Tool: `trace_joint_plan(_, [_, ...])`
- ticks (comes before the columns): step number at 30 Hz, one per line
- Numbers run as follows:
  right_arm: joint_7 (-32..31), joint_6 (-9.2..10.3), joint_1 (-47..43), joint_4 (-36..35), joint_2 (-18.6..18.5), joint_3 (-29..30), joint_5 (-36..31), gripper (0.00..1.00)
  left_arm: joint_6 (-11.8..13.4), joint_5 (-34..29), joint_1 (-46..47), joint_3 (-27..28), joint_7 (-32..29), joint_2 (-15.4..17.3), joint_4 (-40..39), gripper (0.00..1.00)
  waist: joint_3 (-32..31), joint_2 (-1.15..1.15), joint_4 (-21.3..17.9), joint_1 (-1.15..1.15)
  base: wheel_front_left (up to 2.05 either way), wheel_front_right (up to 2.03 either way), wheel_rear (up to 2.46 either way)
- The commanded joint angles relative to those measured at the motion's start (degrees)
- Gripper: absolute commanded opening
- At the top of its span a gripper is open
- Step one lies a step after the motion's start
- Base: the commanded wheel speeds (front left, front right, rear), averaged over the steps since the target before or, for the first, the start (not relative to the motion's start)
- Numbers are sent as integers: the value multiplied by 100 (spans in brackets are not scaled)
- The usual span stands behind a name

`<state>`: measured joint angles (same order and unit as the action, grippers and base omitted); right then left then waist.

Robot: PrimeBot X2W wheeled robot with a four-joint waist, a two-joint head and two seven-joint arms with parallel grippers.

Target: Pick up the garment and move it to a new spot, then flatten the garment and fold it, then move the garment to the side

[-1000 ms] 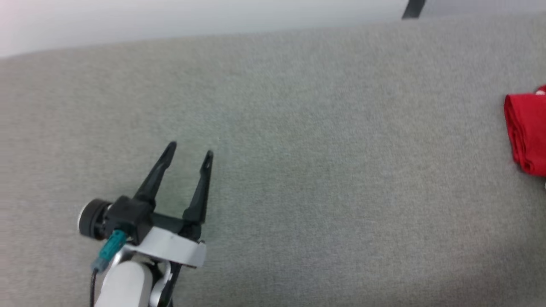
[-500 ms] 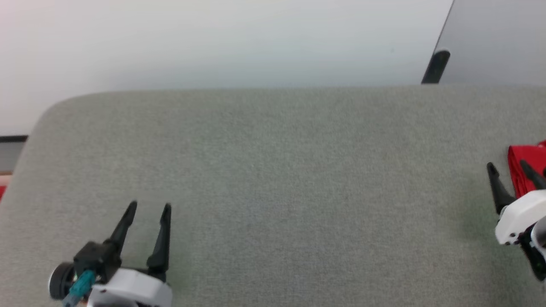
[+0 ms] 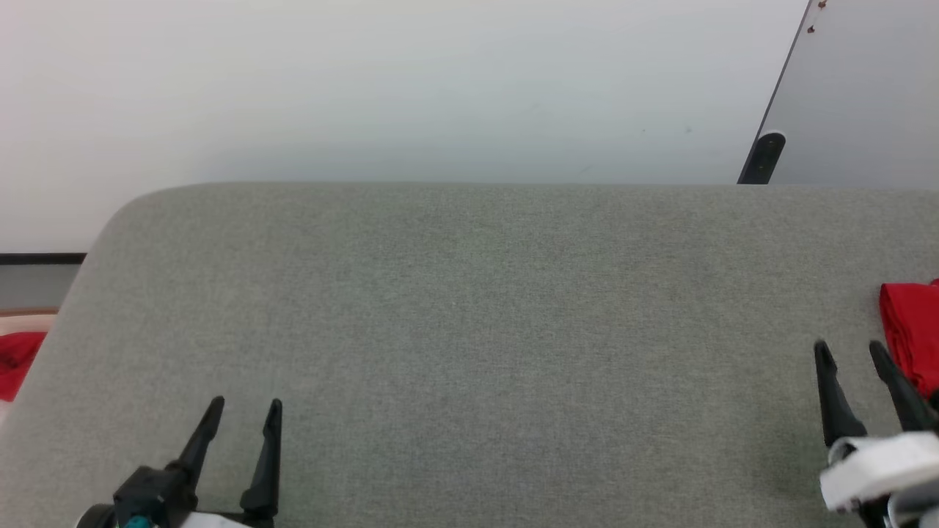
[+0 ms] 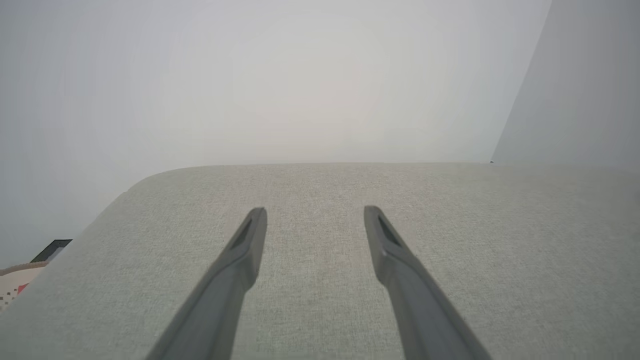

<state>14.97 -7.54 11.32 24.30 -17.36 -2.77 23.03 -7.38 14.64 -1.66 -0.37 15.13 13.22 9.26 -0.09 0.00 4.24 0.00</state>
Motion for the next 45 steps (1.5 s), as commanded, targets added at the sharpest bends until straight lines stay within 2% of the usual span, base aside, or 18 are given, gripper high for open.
trace_joint_plan(1, [23,11,-358,-301,127,199,-129,100,-12,-18,-116,5,-4,-14,-83,100,5,0,24,0,0,0,0])
trace_joint_plan(9, [2,12,-1311,-1237,518,744,-376,100,-13,-5,-473,93,-4,-123,-443,100,4,0,59,0,0,0,0])
trace_joint_plan(19, [-317,12,-1893,-2013,826,1058,-638,100,1,56,-713,136,-4,-207,-656,100,-67,0,80,0,0,0,0])
trace_joint_plan(45, [-333,11,-2013,-2254,975,1100,-706,100,-2,265,-610,44,-4,-179,-568,100,-151,0,86,0,0,0,0])
